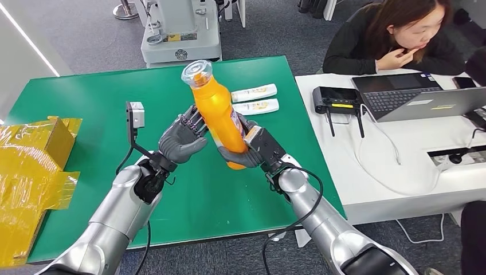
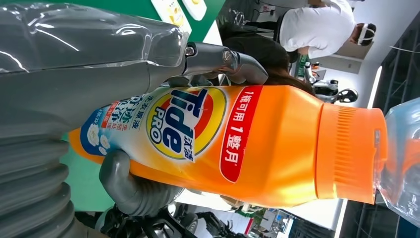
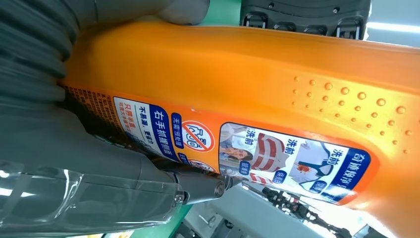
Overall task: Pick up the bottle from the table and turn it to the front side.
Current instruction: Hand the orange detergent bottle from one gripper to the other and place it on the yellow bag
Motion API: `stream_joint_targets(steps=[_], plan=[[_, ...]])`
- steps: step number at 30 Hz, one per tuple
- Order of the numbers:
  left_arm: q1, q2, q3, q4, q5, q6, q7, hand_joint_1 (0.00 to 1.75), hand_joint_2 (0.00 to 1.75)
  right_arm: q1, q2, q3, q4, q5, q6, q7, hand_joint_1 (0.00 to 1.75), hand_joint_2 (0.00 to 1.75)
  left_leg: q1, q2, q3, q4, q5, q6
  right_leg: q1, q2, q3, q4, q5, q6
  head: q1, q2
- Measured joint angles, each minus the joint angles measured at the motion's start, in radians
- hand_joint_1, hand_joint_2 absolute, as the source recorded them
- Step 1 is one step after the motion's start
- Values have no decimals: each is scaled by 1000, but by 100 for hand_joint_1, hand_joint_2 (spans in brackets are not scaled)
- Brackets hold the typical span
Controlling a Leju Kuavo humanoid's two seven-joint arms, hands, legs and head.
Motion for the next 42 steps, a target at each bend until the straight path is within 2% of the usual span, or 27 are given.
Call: stream_joint_targets(steps=[4,10,21,25,42], plan=[[-1,0,-9,6,-46,43,-31,0,175,-20,11,29,41,54,40,44,175,175,0,1,0,0,0,0,0,1,0,0,0,0,0,0],[1,8,-15,18,-124,119,-66,0,175,-65,56,102,158,111,59,86,175,175,0,1,0,0,0,0,0,1,-1,0,0,0,0,0],[19,27,-15,10,-200,241,-116,0,175,-85,70,176,242,71,87,121,175,175,0,0,-1,0,0,0,0,0,-2,0,0,0,0,0],[18,29,-15,3,-203,233,-119,172,175,-82,69,187,254,60,87,120,175,175,0,0,-2,0,0,0,0,0,-2,0,0,0,0,0],[17,31,-15,-22,-194,204,-101,175,175,-82,57,205,269,33,81,109,175,175,0,0,-1,0,0,0,0,0,-2,0,0,0,0,0]])
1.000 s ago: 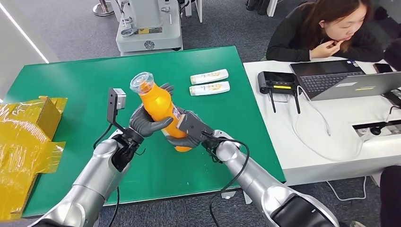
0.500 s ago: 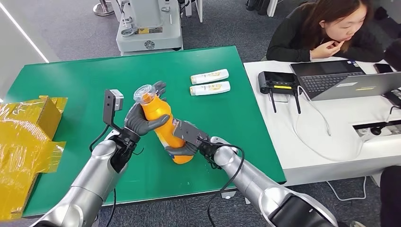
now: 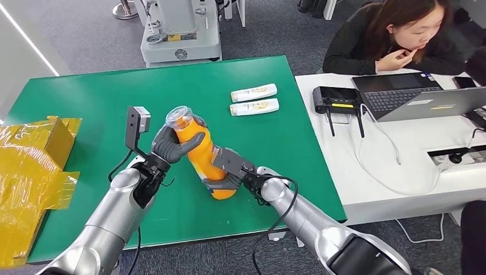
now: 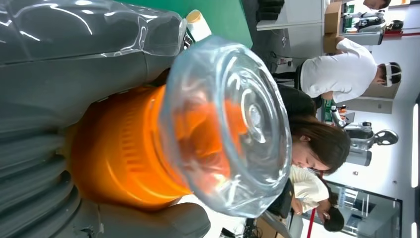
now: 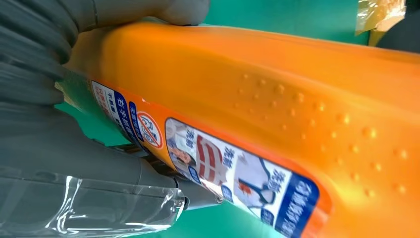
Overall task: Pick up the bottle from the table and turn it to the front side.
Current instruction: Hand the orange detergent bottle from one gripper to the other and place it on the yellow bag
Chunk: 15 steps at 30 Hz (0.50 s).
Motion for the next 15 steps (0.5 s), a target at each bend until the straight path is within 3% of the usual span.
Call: stream_joint_targets(steps=[15], plan=[[0,0,0,0,17,-17,12,175,175,0,-2,8,3,-1,-7,-1,175,175,0,0,0,0,0,0,0,0,0,0,0,0,0,0]])
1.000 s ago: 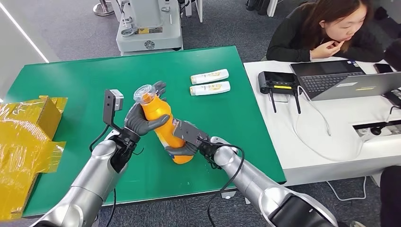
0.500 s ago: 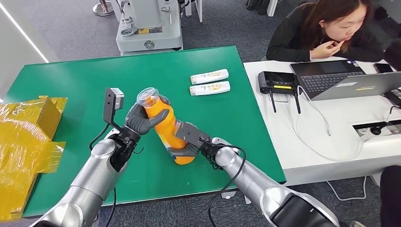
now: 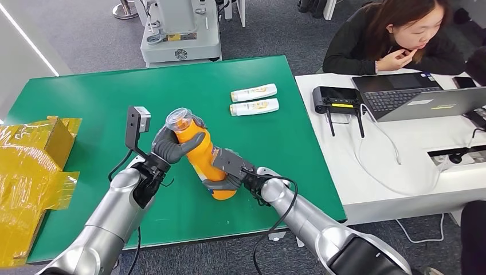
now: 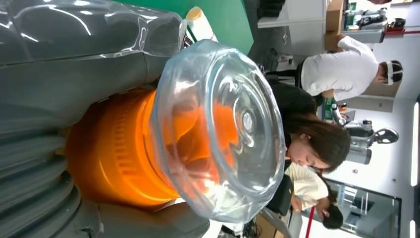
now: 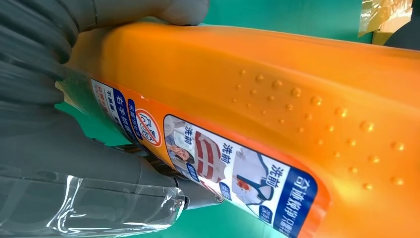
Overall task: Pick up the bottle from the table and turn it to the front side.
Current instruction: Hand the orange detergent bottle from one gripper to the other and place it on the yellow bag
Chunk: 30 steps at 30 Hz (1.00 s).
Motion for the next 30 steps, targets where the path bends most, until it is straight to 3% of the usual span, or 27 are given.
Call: stream_joint_targets(steps=[6,10,14,18,26,30], plan=[[-5,4,0,2,74,-100,61,175,175,5,-5,10,0,-6,-42,-14,175,175,0,0,0,0,0,0,0,0,0,0,0,0,0,0],[-10,5,-1,8,100,-129,82,175,175,6,-7,13,-1,-16,-61,-22,3,175,0,0,0,0,0,0,0,0,0,0,0,0,0,0],[-12,5,-7,10,78,-110,60,175,175,7,-9,13,-3,-28,-63,-30,3,175,0,0,0,0,0,0,0,0,0,0,0,0,0,0],[-27,18,-43,7,-159,122,-101,175,175,91,-57,-15,-91,-98,-79,-104,0,175,0,0,0,0,0,0,0,0,0,0,0,0,0,0],[-45,35,-43,9,-212,113,-123,175,175,191,-103,-57,-181,-111,-82,-129,0,175,0,0,0,0,0,0,0,0,-1,0,0,0,0,0],[-51,33,-43,14,-217,108,-124,175,175,206,-107,-70,-198,-122,-83,-133,0,0,0,0,0,0,0,0,0,0,-1,0,0,0,0,0]])
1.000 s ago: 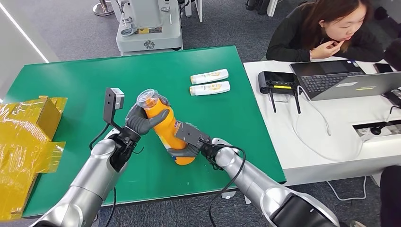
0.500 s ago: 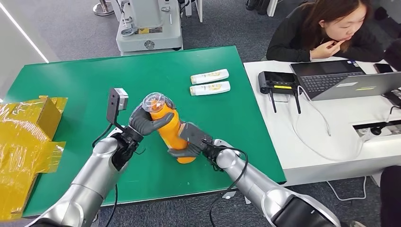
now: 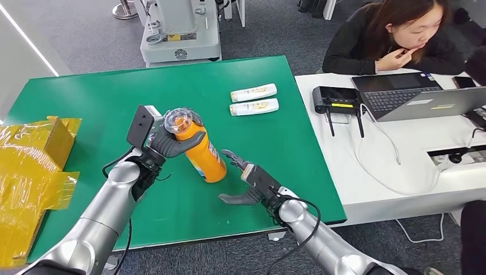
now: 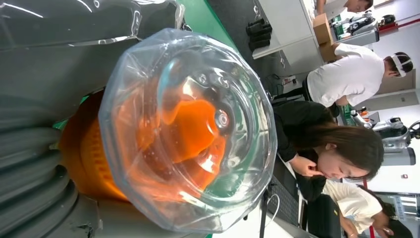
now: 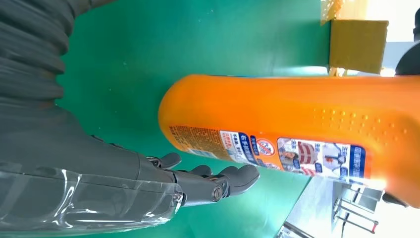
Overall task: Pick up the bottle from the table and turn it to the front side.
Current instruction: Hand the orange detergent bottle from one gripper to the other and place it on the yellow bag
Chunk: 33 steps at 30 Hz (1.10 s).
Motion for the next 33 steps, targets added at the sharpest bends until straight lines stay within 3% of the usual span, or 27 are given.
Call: stream_joint_targets(steps=[5,9,13,23,27,33], plan=[[-9,-1,-1,5,-59,44,-22,175,175,9,-2,-13,-12,0,1,-11,0,0,0,0,0,0,0,0,0,0,0,0,0,0,0,0],[-33,3,-24,5,-259,243,-72,175,175,16,-3,-20,-20,1,3,-19,0,0,0,0,0,0,0,0,0,0,0,0,0,0,0,0],[-74,13,-57,5,-432,409,-69,175,175,18,-3,-23,-21,2,6,-21,0,0,0,0,0,0,0,0,0,0,0,0,0,0,0,0],[-98,21,-83,5,-484,442,-61,175,175,18,-3,-25,-21,4,6,-21,0,0,0,0,-1,0,0,0,0,0,0,0,0,0,0,0],[-103,26,-92,6,-618,537,-10,175,175,24,-3,-26,-28,15,7,-21,0,0,0,0,-1,0,0,0,0,0,0,0,0,0,0,0],[-152,70,-145,30,-1009,718,155,175,175,70,-3,-42,-71,20,4,-18,0,0,0,0,-1,0,0,0,0,0,0,0,0,0,0,0]])
